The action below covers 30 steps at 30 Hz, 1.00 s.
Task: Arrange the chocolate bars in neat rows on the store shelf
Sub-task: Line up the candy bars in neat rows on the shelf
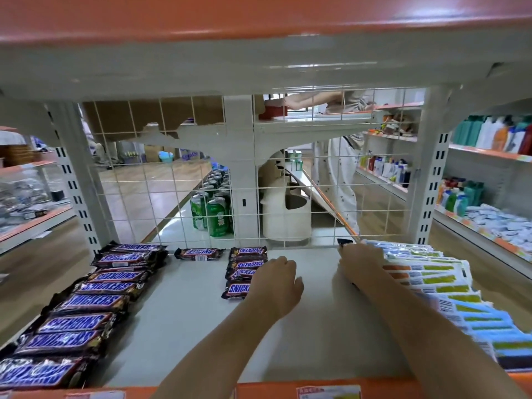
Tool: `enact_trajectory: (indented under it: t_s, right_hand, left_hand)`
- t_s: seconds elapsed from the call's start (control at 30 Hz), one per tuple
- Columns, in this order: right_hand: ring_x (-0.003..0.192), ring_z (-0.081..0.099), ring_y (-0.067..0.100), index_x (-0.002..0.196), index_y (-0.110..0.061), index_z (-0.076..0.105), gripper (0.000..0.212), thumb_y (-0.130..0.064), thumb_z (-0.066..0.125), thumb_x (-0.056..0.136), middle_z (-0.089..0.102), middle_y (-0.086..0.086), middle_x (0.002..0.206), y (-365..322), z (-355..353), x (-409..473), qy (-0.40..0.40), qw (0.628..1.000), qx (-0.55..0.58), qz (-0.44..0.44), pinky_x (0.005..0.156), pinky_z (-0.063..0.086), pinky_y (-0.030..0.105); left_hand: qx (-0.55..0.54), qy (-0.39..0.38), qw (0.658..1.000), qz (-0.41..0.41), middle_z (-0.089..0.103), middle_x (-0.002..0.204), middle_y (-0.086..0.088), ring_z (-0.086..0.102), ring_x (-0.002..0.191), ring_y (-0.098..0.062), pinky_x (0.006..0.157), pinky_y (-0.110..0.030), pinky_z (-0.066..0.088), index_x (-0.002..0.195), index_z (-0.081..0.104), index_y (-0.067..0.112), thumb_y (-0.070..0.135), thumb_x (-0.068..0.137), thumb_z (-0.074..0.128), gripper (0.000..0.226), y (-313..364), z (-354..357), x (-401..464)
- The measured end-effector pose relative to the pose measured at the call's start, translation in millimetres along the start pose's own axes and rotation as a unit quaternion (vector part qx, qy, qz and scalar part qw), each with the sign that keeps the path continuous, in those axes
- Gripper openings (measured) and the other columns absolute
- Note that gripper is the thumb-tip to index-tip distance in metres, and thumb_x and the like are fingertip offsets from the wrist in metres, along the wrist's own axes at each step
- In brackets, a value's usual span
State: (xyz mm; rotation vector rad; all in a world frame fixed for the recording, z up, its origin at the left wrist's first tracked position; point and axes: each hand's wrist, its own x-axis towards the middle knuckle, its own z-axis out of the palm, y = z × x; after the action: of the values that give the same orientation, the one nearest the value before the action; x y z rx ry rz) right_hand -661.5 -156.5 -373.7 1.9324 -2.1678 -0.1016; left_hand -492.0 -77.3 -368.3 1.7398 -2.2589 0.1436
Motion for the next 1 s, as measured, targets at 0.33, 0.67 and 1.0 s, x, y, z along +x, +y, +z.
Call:
enact_trajectory:
  t_s: [0.33, 0.67, 1.0]
  right_hand:
    - [0.117, 0.053, 0.021, 0.12, -0.011, 0.054, 0.029, -0.014, 0.041, 0.094, 0.055, 0.006, 0.124, -8, -19, -14, 0.074, 0.996, 0.033, -0.022, 0.096, 0.042, 0.033]
    - [0.109, 0.055, 0.025, 0.13, -0.004, 0.046, 0.054, -0.009, 0.064, 0.08, 0.054, 0.011, 0.12, -11, -44, -53, 0.238, 0.944, -0.011, -0.226, 0.094, 0.043, 0.031]
    - [0.08, 0.069, 0.023, 0.099, -0.003, 0.072, 0.068, 0.004, 0.083, 0.033, 0.069, 0.009, 0.091, -9, -43, -105, 0.392, 0.83, 0.049, -0.393, 0.072, 0.056, 0.029]
  left_hand:
    - [-0.012, -0.003, 1.0, -0.01, 0.052, 0.114, -0.01, 0.049, 0.108, -0.026, 0.082, -0.033, 0.041, 0.109, 0.051, 0.006, 0.032, 0.098, 0.036, 0.033, -10, -6, -7]
    - [-0.025, 0.044, 0.998, -0.037, 0.054, 0.114, -0.007, 0.051, 0.108, -0.025, 0.084, -0.035, 0.045, 0.107, 0.053, 0.008, 0.03, 0.095, 0.039, 0.029, -22, -21, -39]
    - [0.086, 0.115, 0.989, -0.019, 0.027, 0.149, -0.002, 0.026, 0.137, -0.019, 0.109, -0.026, 0.022, 0.145, 0.025, 0.013, 0.038, 0.098, 0.037, 0.054, -51, -50, -96]
